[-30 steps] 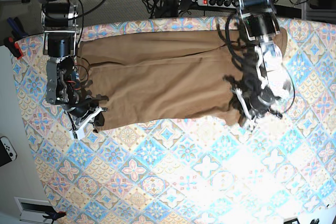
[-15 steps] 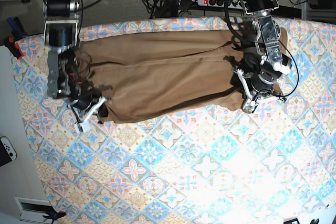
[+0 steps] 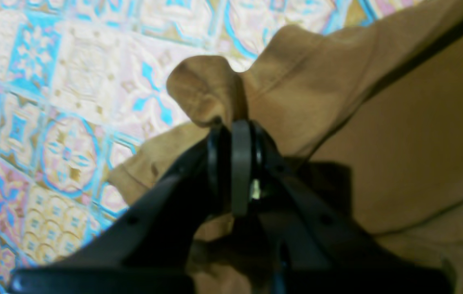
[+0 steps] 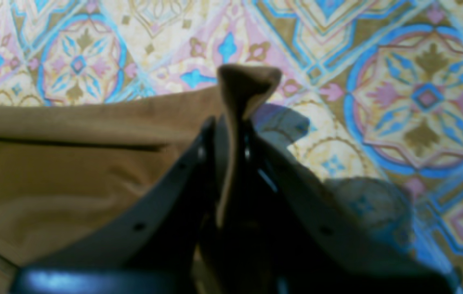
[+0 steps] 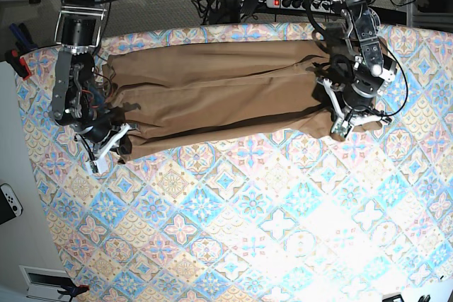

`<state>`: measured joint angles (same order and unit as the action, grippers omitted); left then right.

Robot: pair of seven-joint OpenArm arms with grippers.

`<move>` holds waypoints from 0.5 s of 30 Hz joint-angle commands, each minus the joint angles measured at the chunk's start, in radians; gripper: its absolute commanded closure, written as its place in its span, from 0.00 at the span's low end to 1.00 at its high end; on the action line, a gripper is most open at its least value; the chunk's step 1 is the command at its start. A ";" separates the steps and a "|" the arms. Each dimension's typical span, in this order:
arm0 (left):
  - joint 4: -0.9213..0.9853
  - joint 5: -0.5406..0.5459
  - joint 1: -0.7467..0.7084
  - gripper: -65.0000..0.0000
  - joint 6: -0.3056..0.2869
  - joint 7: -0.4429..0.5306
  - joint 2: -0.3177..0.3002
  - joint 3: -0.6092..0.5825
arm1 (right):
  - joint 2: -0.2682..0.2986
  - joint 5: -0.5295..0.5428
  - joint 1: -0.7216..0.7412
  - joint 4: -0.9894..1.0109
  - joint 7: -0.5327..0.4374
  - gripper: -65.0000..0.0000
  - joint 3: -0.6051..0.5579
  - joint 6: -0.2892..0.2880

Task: Layout the t-shirt on the table in an organized manner, then fold the t-shirt properly
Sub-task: 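Fold the hem up over the shirt toward the shoulder edge with both grippers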

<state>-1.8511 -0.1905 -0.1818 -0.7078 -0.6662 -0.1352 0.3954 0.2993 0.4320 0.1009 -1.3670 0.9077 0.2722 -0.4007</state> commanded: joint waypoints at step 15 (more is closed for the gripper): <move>-0.019 0.001 -0.046 1.00 0.010 0.013 -0.010 0.073 | 0.008 0.011 -0.092 -0.246 0.073 1.00 0.108 -0.005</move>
<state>-1.8515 -0.1867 -0.2279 -0.7074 -0.6628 -0.1356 0.4656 0.2897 0.4393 -0.0063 -1.5925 1.0027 0.3683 -0.4076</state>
